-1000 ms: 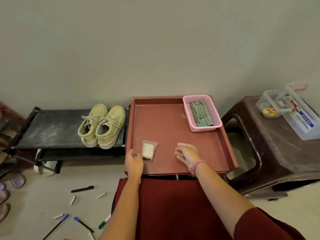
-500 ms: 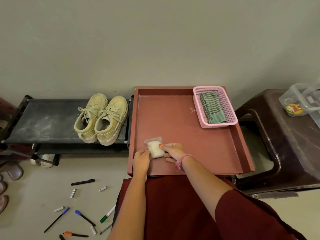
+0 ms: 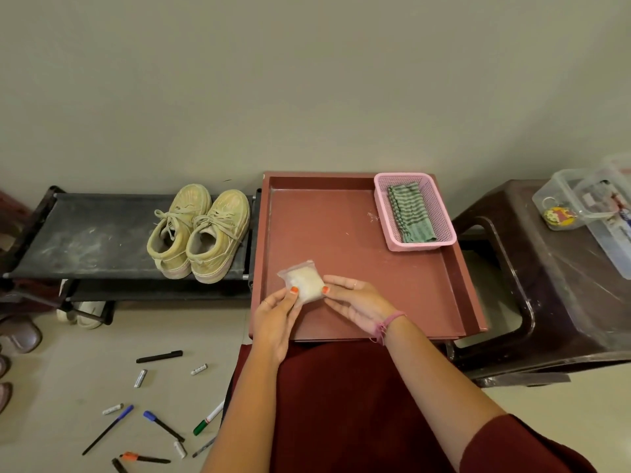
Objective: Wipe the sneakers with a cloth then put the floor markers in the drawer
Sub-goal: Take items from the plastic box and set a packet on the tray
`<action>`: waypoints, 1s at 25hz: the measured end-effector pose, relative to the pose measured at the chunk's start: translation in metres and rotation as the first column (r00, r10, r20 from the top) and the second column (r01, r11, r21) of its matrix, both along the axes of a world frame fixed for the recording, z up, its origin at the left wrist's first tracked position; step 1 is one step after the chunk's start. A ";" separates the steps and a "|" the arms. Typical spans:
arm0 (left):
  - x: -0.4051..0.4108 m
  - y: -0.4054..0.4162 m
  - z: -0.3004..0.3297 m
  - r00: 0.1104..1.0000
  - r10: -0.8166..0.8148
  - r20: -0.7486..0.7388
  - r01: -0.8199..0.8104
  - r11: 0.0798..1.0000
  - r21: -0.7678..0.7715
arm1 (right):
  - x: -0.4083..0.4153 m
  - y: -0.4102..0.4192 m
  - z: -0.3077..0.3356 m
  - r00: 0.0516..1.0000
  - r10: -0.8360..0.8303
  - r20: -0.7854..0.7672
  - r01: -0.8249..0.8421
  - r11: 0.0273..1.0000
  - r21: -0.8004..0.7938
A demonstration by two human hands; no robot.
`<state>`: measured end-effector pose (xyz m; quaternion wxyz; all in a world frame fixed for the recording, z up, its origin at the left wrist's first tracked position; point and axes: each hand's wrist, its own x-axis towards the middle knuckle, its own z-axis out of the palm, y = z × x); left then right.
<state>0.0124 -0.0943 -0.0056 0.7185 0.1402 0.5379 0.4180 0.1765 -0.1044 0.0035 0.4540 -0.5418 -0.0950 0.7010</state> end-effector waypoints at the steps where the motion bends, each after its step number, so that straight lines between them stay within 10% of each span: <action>1: 0.001 -0.006 0.005 1.000 -0.010 0.010 0.010 1.000 0.007 | 0.005 -0.008 0.007 1.000 -0.005 -0.004 0.005 1.000 0.011; 25: 0.257 -0.100 0.133 0.791 -0.610 0.034 0.588 0.775 0.231 | 0.240 -0.170 0.153 0.845 -0.467 0.260 0.402 0.876 0.267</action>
